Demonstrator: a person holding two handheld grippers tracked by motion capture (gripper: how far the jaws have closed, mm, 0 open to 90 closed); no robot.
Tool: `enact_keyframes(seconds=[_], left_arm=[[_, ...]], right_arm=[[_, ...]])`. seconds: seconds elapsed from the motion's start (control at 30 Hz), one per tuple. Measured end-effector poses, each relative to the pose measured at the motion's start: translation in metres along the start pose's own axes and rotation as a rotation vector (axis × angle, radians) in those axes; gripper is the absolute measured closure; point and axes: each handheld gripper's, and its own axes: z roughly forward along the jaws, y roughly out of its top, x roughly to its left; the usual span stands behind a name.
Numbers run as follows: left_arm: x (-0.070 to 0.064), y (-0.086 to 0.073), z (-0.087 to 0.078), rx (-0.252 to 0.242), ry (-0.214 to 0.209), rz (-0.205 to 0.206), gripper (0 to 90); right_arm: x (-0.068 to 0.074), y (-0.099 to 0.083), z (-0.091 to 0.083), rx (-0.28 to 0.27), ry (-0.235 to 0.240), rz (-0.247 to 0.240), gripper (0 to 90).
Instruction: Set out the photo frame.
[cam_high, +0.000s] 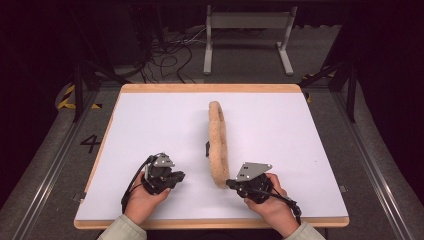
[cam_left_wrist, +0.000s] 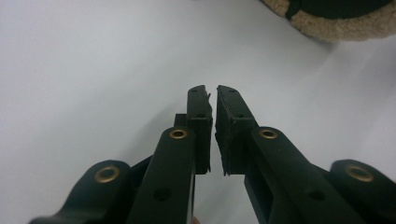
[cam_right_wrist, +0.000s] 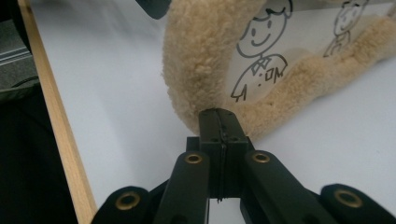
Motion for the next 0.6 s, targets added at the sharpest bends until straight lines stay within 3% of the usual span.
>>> enact_keyframes(seconds=[0.2, 0.43, 0.6], left_arm=[[0.001, -0.008, -0.007, 0.001, 0.018, -0.014, 83.9], [0.007, -0.021, -0.016, -0.001, 0.057, -0.072, 83.9], [0.010, -0.028, -0.023, -0.004, 0.070, -0.092, 83.6]], right_arm=[[0.007, 0.011, 0.014, -0.015, 0.051, -0.025, 90.0], [0.016, 0.027, 0.035, -0.034, 0.093, -0.065, 90.0], [0.020, 0.040, 0.051, -0.044, 0.113, -0.083, 90.0]])
